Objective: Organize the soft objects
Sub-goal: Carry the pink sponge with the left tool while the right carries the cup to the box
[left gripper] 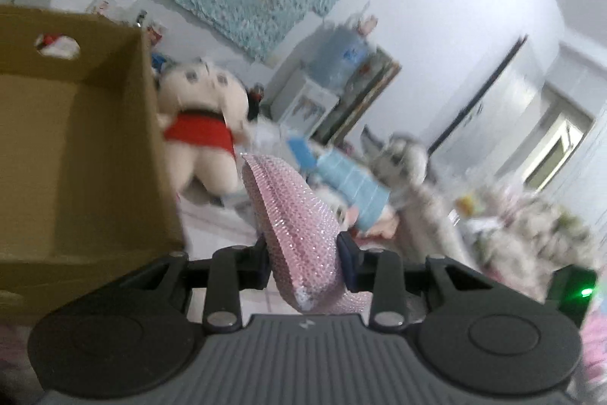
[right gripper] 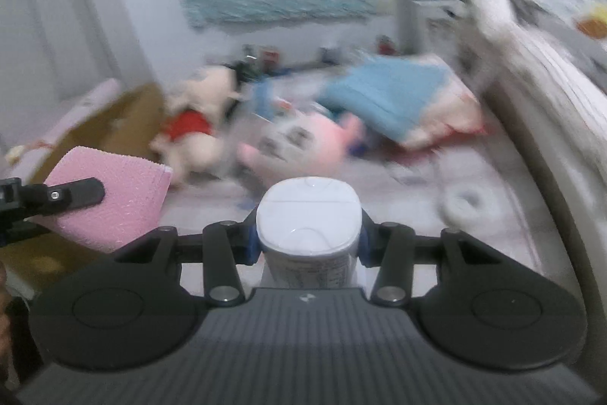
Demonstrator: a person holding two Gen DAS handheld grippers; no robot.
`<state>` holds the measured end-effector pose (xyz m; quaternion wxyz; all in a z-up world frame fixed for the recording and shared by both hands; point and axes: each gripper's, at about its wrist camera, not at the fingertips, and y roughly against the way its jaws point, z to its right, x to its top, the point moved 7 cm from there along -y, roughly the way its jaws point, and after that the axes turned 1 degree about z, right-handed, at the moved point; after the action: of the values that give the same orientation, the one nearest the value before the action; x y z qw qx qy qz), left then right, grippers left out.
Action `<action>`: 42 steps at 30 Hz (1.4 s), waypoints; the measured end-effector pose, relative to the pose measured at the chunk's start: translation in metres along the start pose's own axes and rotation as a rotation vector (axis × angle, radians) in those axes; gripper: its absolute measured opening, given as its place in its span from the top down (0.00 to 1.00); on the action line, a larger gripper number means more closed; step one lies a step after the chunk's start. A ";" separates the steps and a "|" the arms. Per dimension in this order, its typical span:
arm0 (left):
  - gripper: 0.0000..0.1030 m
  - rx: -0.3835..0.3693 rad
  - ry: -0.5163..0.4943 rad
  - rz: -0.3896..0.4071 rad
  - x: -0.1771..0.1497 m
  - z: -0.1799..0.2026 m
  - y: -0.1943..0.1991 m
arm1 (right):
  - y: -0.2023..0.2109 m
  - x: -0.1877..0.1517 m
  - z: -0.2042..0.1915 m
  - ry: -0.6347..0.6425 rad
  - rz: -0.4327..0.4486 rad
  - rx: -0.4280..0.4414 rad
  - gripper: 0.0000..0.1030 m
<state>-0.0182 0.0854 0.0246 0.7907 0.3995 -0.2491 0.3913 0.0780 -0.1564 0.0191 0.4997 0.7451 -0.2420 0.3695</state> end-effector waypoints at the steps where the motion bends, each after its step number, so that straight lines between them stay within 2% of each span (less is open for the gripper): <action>1: 0.65 -0.003 0.008 0.020 0.012 -0.002 0.020 | 0.004 0.009 -0.012 0.022 0.009 0.035 0.57; 5: 0.65 0.061 -0.025 0.111 0.060 -0.009 0.091 | 0.015 0.049 -0.069 0.073 0.041 0.208 0.57; 7: 0.65 0.119 -0.048 0.162 0.088 -0.015 0.128 | 0.012 0.069 -0.098 0.094 0.033 0.297 0.57; 9: 0.65 0.213 -0.084 0.202 0.116 -0.025 0.156 | 0.002 0.088 -0.129 0.117 0.021 0.368 0.57; 12: 0.64 0.367 -0.148 0.192 0.156 -0.050 0.171 | -0.025 0.117 -0.177 0.150 0.000 0.440 0.57; 14: 0.64 0.454 -0.190 0.145 0.180 -0.071 0.164 | -0.053 0.130 -0.210 0.145 -0.037 0.475 0.56; 17: 0.64 0.563 -0.225 0.020 0.210 -0.118 0.127 | -0.103 0.139 -0.256 0.123 -0.115 0.493 0.57; 19: 0.64 0.636 -0.252 -0.061 0.222 -0.152 0.096 | -0.137 0.137 -0.284 0.122 -0.160 0.472 0.56; 22: 0.64 0.701 -0.329 -0.182 0.230 -0.200 0.049 | -0.194 0.129 -0.323 0.110 -0.230 0.438 0.56; 23: 0.64 0.722 -0.351 -0.200 0.228 -0.214 0.040 | -0.216 0.124 -0.337 0.102 -0.254 0.423 0.56; 25: 0.64 0.730 -0.424 -0.231 0.229 -0.233 0.017 | -0.251 0.115 -0.353 0.087 -0.295 0.386 0.56; 27: 0.63 0.706 -0.475 -0.271 0.224 -0.245 0.003 | -0.286 0.105 -0.368 0.080 -0.334 0.350 0.56; 30: 0.62 0.671 -0.511 -0.316 0.224 -0.258 -0.018 | -0.331 0.093 -0.377 0.055 -0.344 0.308 0.56; 32: 0.61 0.677 -0.542 -0.334 0.224 -0.269 -0.031 | -0.358 0.089 -0.381 0.047 -0.340 0.291 0.56; 36: 0.59 0.602 -0.564 -0.429 0.216 -0.287 -0.051 | -0.398 0.079 -0.387 0.005 -0.376 0.272 0.56; 40: 0.51 0.580 -0.587 -0.531 0.201 -0.302 -0.072 | -0.424 0.062 -0.390 0.011 -0.376 0.244 0.55; 42: 0.40 0.607 -0.601 -0.551 0.199 -0.310 -0.077 | -0.432 0.052 -0.386 -0.005 -0.398 0.242 0.54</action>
<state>0.1833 0.3962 -0.0413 0.6062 0.7571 -0.2260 0.0909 0.3063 0.3663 -0.0964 0.4693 0.8334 -0.0456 0.2883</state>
